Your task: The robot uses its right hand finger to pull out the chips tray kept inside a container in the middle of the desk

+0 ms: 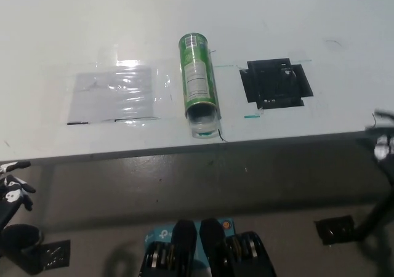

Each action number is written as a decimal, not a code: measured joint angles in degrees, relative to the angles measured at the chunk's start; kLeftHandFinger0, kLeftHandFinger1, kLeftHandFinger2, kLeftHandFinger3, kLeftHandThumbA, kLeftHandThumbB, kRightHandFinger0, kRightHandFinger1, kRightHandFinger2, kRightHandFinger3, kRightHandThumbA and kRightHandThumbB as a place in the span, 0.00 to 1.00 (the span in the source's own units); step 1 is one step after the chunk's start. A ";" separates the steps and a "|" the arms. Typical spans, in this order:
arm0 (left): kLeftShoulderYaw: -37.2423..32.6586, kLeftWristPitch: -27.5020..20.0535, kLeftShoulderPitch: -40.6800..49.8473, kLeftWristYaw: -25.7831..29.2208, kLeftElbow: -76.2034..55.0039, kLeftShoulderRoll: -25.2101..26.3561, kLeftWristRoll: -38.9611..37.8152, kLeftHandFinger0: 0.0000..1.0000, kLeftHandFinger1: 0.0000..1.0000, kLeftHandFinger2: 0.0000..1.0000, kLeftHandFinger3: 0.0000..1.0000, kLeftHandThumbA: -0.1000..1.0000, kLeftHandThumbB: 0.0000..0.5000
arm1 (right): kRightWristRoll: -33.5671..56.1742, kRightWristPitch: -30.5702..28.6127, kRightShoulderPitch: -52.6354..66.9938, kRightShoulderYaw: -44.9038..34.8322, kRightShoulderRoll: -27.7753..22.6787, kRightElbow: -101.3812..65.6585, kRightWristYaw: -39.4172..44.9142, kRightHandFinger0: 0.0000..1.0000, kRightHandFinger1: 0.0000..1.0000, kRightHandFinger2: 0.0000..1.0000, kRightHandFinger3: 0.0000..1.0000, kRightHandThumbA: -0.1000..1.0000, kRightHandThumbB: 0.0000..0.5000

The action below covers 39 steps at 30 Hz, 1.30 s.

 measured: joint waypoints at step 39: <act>-0.27 1.24 -1.08 -0.20 1.96 1.42 0.44 0.31 0.28 0.35 0.61 0.00 0.23 | -11.74 -4.64 -17.34 26.83 -0.79 15.37 9.93 0.00 0.02 0.74 0.78 0.00 0.47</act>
